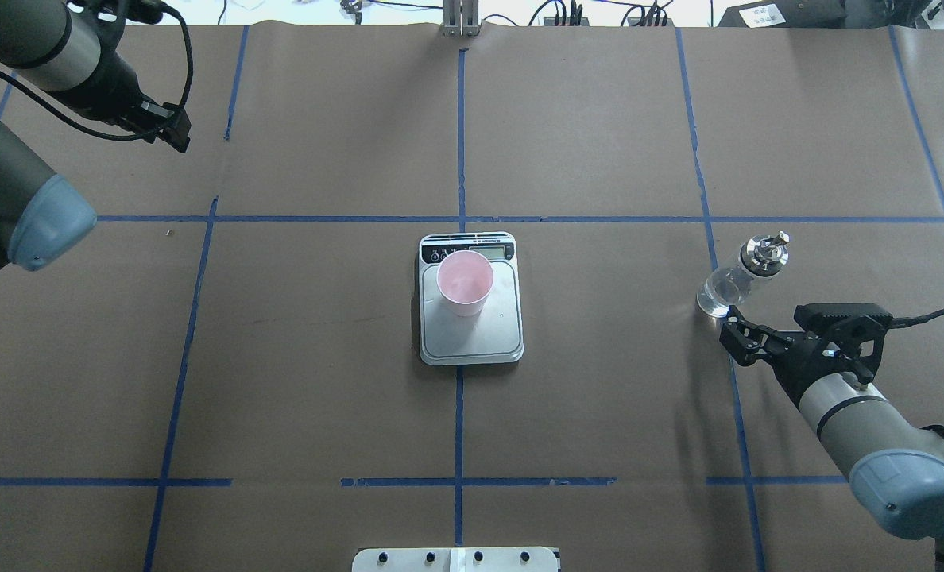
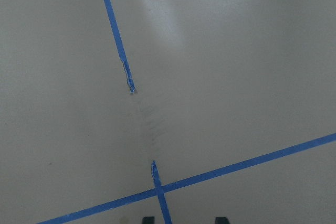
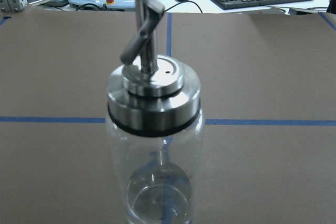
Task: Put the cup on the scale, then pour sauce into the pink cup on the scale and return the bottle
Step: 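Grasp the glass sauce bottle with the right gripper and lift it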
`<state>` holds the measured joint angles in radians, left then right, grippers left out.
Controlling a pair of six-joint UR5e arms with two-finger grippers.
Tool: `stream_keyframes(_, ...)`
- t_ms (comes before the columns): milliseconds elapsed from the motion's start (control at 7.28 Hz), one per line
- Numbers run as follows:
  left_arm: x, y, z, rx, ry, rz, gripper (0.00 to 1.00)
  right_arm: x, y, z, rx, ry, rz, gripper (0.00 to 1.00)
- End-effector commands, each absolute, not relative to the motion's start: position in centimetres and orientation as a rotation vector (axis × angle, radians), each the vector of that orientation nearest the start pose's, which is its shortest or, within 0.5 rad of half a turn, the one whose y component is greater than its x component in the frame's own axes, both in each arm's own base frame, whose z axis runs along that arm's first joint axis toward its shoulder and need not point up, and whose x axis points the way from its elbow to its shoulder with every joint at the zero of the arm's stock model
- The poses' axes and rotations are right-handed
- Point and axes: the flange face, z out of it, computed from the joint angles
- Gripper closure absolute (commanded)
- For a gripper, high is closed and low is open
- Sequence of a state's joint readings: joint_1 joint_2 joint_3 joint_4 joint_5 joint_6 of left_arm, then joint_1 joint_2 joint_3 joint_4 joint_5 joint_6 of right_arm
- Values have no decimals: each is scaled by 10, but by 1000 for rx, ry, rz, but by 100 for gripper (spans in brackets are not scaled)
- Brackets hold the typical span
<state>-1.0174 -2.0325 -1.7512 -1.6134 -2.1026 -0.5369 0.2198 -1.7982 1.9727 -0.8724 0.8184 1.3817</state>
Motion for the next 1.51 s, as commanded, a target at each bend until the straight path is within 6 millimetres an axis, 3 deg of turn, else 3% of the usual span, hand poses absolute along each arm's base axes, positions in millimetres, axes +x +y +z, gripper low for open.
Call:
stream_keyframes(0, 262, -584, 311, 309, 783, 196, 50, -369, -283, 476, 928, -661, 371, 3)
stream_keyframes(275, 259, -585, 310, 311, 784, 191, 49, -372, -282, 481, 936, -665, 374, 3)
stream_keyframes(412, 258, -585, 310, 312, 783, 190, 49, -375, -283, 492, 939, -687, 384, 3)
stream_keyframes(687, 255, -585, 310, 314, 784, 186, 47, -394, -287, 488, 951, -723, 395, 3)
stream_keyframes(1374, 256, -585, 311, 299, 776, 183, 46, -393, -294, 500, 966, -676, 365, 0)
